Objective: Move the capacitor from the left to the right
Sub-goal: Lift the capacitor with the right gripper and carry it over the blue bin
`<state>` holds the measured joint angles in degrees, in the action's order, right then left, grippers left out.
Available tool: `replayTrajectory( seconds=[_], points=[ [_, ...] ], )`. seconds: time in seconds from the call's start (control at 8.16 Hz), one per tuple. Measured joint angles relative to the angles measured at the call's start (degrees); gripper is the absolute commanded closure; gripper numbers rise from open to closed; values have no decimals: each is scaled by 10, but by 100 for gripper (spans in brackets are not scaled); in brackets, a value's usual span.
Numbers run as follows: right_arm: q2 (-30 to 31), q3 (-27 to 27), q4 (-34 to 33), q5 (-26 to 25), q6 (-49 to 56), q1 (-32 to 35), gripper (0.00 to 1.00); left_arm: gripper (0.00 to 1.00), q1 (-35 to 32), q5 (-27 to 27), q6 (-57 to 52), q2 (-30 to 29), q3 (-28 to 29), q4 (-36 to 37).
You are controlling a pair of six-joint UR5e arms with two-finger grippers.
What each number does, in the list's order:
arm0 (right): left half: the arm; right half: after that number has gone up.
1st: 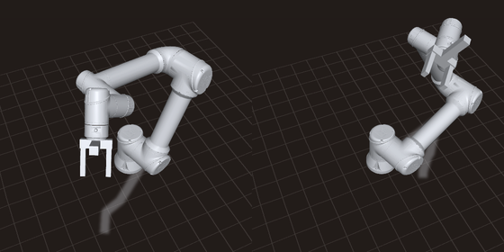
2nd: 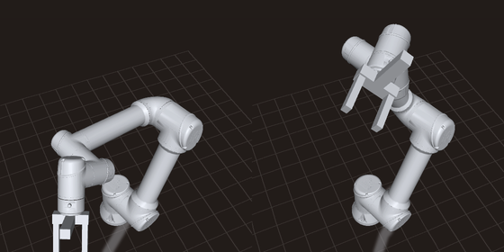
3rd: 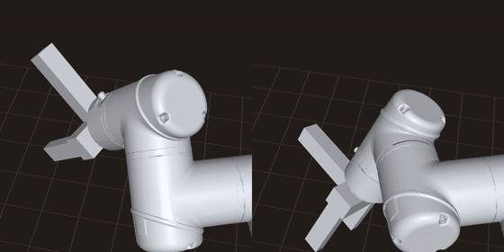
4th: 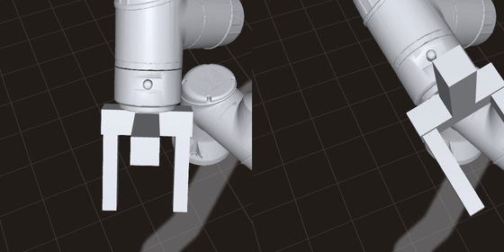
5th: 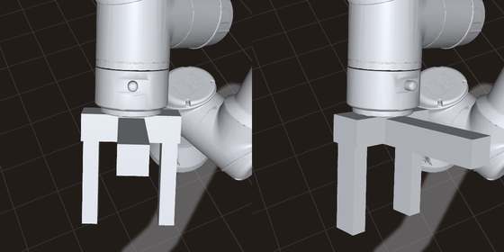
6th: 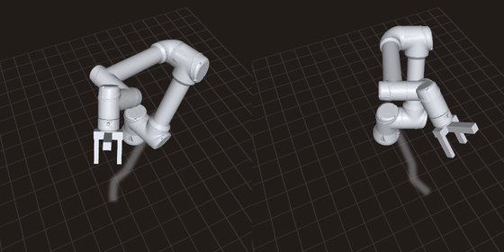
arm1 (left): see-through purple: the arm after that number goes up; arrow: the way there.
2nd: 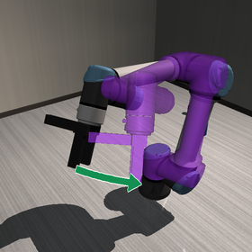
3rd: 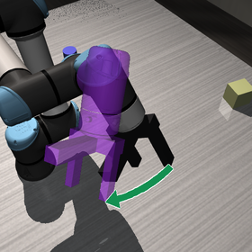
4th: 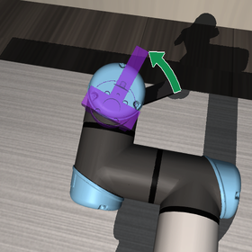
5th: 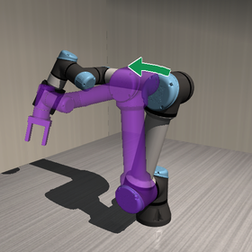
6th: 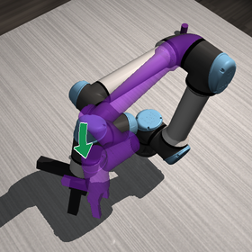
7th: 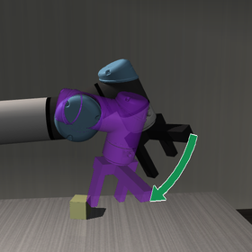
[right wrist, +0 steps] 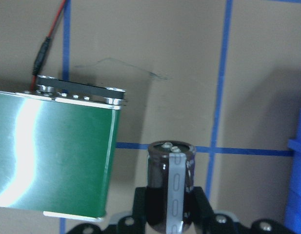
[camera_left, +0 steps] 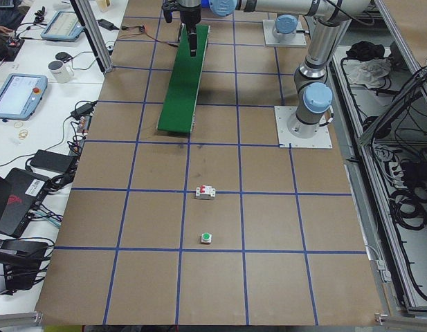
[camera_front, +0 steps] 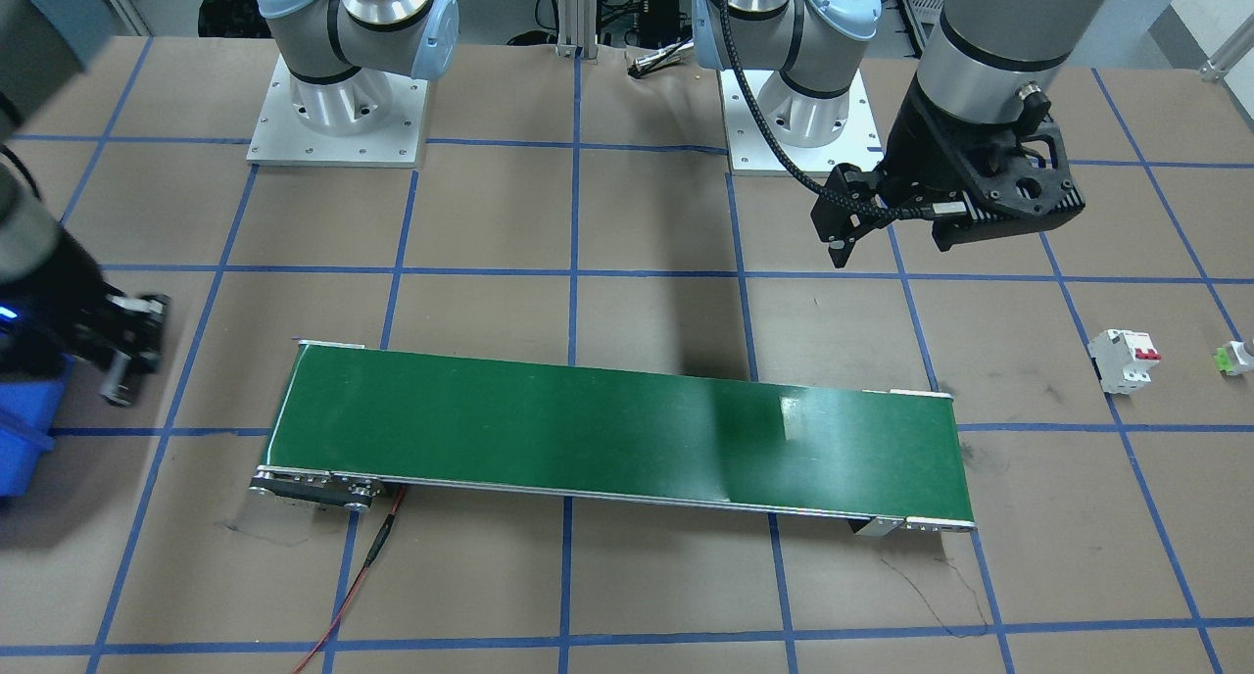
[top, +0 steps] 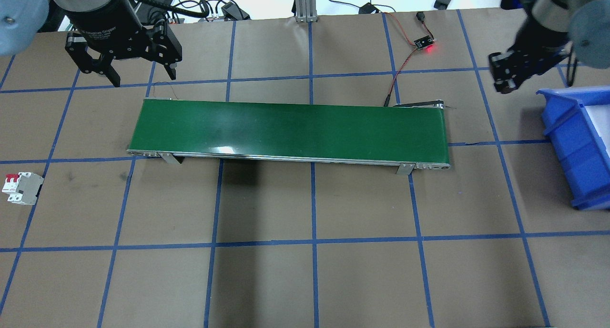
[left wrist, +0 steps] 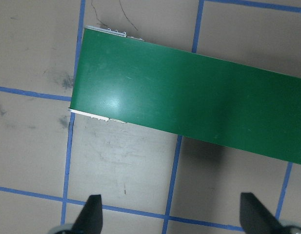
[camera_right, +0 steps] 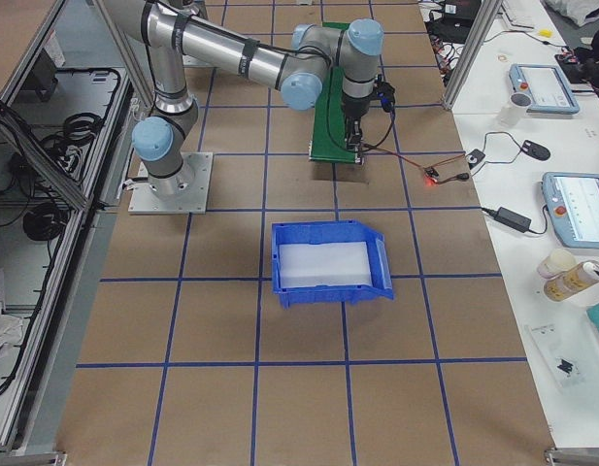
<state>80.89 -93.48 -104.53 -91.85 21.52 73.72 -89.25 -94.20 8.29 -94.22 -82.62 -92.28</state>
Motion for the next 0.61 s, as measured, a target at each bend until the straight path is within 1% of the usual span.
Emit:
replayTrajectory(
  seconds=[0.12,0.37,0.49,0.61],
  points=[
    [16,1,8,-3,90,-55,100,0,0,0,0,0,0,0],
    [14,1,7,-1,258,-176,100,0,0,0,0,1,0,0],
    [-7,-2,-11,3,321,-219,100,0,0,0,0,1,0,0],
    [-39,-5,-40,15,370,-260,94,0,0,0,0,1,0,0]
  ],
)
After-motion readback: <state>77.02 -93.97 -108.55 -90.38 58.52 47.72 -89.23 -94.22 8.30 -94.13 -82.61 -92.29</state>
